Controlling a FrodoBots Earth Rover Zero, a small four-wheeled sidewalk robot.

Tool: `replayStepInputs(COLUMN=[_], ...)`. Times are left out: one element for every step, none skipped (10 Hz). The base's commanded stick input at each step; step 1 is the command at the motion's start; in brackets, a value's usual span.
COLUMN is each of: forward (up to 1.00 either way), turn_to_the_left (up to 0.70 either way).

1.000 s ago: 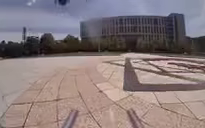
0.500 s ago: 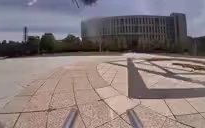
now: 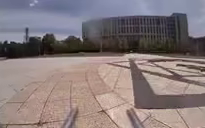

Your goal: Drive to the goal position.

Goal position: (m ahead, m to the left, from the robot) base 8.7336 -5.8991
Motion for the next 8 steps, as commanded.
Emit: replayStepInputs(forward=[0.00, 0.00, 0.00, 0.00, 0.00, 0.00, 0.00, 0.31], turn_to_the_left=[0.00, 0.00, 0.00, 0.00, 0.00, 0.00, 0.00, 0.00])
